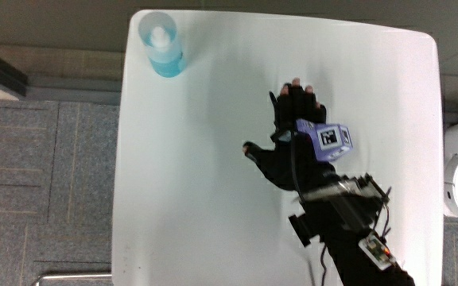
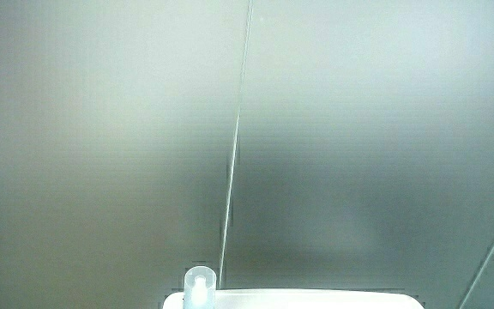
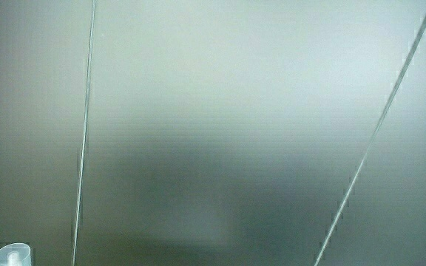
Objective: Pick cleaning spray
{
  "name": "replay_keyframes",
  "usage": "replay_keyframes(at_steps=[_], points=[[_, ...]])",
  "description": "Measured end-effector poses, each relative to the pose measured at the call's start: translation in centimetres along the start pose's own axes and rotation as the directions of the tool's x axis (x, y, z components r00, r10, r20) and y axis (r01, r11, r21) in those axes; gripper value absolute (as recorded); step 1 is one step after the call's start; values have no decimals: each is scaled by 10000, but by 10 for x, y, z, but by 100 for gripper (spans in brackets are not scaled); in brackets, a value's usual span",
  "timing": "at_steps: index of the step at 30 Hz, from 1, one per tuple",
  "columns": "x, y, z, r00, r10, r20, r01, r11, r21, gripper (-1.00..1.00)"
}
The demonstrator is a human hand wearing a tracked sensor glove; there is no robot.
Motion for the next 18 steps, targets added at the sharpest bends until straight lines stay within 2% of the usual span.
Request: replay_keyframes(at_steps=[5, 8, 10, 12, 14, 15, 16, 17, 18], points=[[-15, 11, -13, 9996, 173, -219, -183, 9986, -495, 0], [-27, 15, -15, 9950, 326, 945, -299, 9991, -295, 0], [-31, 19, -17, 9893, 974, 1083, -953, 9951, -245, 0], [-32, 22, -19, 9878, 1303, 858, -1291, 9914, -199, 0], [-32, 25, -23, 9821, 1649, 909, -1652, 9863, -40, 0], [-30, 28, -26, 9816, 1782, 681, -1780, 9840, -99, 0], [-38, 25, -26, 9888, 1379, 566, -1364, 9902, -303, 0], [-42, 25, -26, 9888, 1264, 794, -1242, 9917, -321, 0], [-44, 26, -25, 9829, 1581, 942, -1569, 9874, -204, 0]])
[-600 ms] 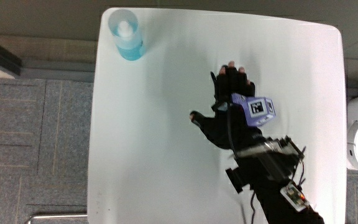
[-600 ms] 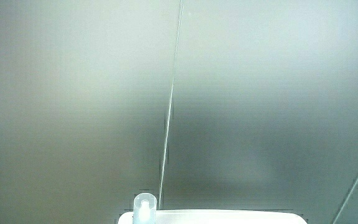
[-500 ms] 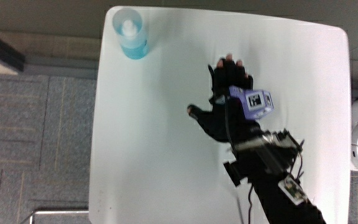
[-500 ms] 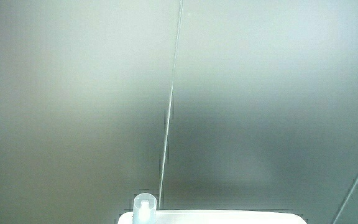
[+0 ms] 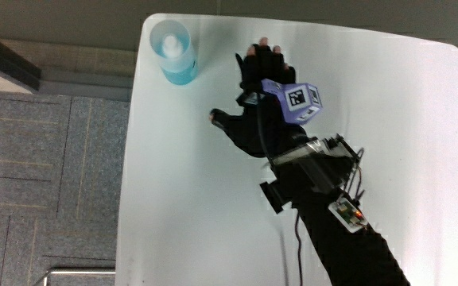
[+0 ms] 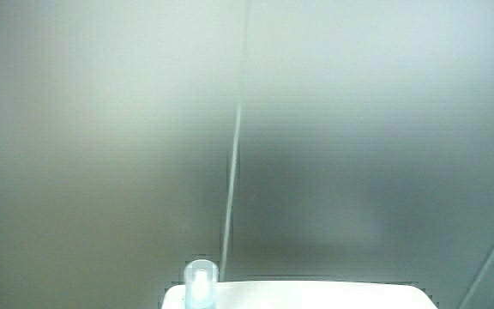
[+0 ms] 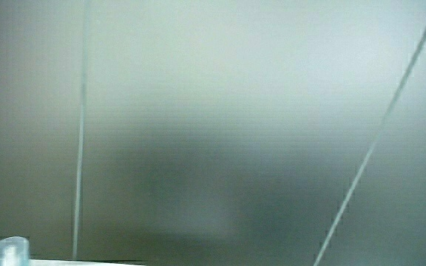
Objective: Pick cleaning spray
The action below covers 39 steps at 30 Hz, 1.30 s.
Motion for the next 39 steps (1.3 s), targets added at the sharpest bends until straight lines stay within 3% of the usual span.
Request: replay_keyframes(at_steps=[2, 3, 4, 5, 6, 7, 8, 10, 12, 13, 14, 16, 17, 18, 21, 22, 24, 25, 28, 30, 31, 35, 36, 39], points=[[3, 2, 0, 9993, 190, -329, -190, 9998, -2, 0], [17, 5, -4, 9997, -222, 77, 221, 9996, 153, 0], [3, 2, 2, 9987, 153, -493, -151, 9999, 29, 0], [10, 6, 0, 9888, 539, -1392, -547, 9985, -23, 0], [27, 9, -5, 9825, 214, -1849, -228, 9997, -53, 0], [21, 9, -3, 9233, 1027, -3702, -1141, 9934, -90, 0], [27, 10, -4, 9039, 850, -4192, -1029, 9945, -203, 0], [33, 13, -8, 8379, 1111, -5345, -1356, 9907, -66, 0], [34, 18, -6, 8531, 1017, -5117, -1269, 9918, -145, 0], [39, 21, -6, 8671, 916, -4896, -1150, 9932, -179, 0], [28, 19, -4, 8475, 865, -5237, -1200, 9923, -303, 0], [32, 25, -6, 8604, 527, -5068, -922, 9943, -530, 0], [25, 25, -6, 8459, 512, -5308, -978, 9934, -601, 0], [22, 27, -7, 8233, 592, -5645, -1213, 9899, -731, 0], [19, 31, -11, 8263, 778, -5578, -1442, 9866, -759, 0], [20, 32, -13, 8113, 687, -5806, -1406, 9869, -796, 0], [17, 34, -15, 8164, 828, -5715, -1555, 9846, -795, 0], [17, 34, -15, 8296, 723, -5536, -1379, 9874, -777, 0], [14, 34, -12, 8304, 929, -5494, -1430, 9885, -491, 0], [11, 32, -9, 8363, 1043, -5382, -1322, 9911, -134, 15], [14, 34, -9, 8493, 1055, -5173, -1288, 9916, -93, 23], [6, 30, -7, 8345, 1291, -5357, -1366, 9903, 259, 54], [7, 30, -6, 8406, 1245, -5271, -1266, 9914, 323, 62], [7, 29, -4, 8425, 1388, -5205, -1336, 9899, 478, 85]])
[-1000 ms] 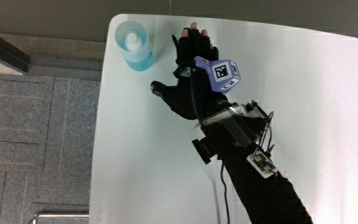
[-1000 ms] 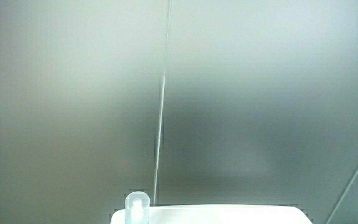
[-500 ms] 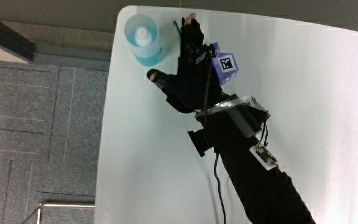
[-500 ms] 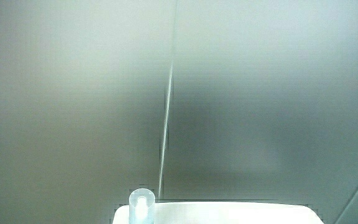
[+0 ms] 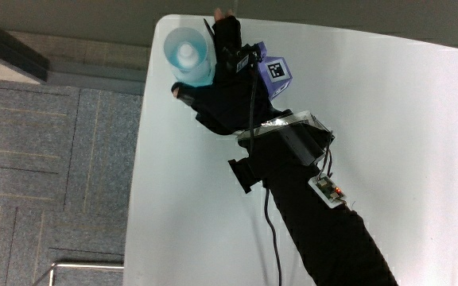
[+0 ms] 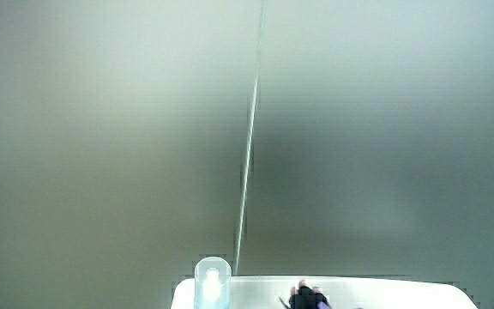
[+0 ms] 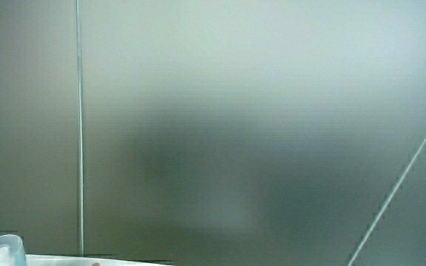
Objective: Pick cleaning spray
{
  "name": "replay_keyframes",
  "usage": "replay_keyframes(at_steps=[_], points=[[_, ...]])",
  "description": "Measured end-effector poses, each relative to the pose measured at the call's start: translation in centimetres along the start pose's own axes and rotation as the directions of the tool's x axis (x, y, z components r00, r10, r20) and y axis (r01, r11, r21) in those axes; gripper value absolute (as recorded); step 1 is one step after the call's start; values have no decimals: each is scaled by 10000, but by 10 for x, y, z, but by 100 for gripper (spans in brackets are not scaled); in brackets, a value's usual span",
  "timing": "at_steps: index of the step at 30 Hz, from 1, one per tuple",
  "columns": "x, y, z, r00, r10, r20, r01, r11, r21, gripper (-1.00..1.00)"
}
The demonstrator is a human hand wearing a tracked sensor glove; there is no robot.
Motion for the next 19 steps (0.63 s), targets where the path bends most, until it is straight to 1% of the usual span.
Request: replay_keyframes(at_steps=[2, 3, 4, 5, 6, 7, 9, 10, 11, 12, 16, 19], points=[[0, 0, 1, 9999, -90, -88, 91, 9999, 99, 100], [2, 0, 2, 9999, -63, -151, 64, 9999, 102, 100], [-1, -2, 3, 9993, -156, -353, 160, 9998, 131, 100], [4, -2, 6, 9996, -203, -215, 207, 9996, 203, 100], [3, -3, 6, 9992, -51, -395, 59, 9997, 216, 100], [3, -4, 7, 9995, -127, -292, 131, 9998, 146, 100], [3, -5, 9, 9996, -13, -280, 19, 9998, 218, 100], [2, -7, 10, 9997, -104, -219, 108, 9998, 180, 100], [5, -8, 12, 9998, -140, -144, 143, 9996, 255, 100], [3, -11, 11, 9992, -265, -283, 271, 9994, 198, 100], [16, -25, 16, 9959, -874, -222, 882, 9955, 345, 100], [5, -38, 22, 9948, -741, -702, 772, 9961, 423, 100]])
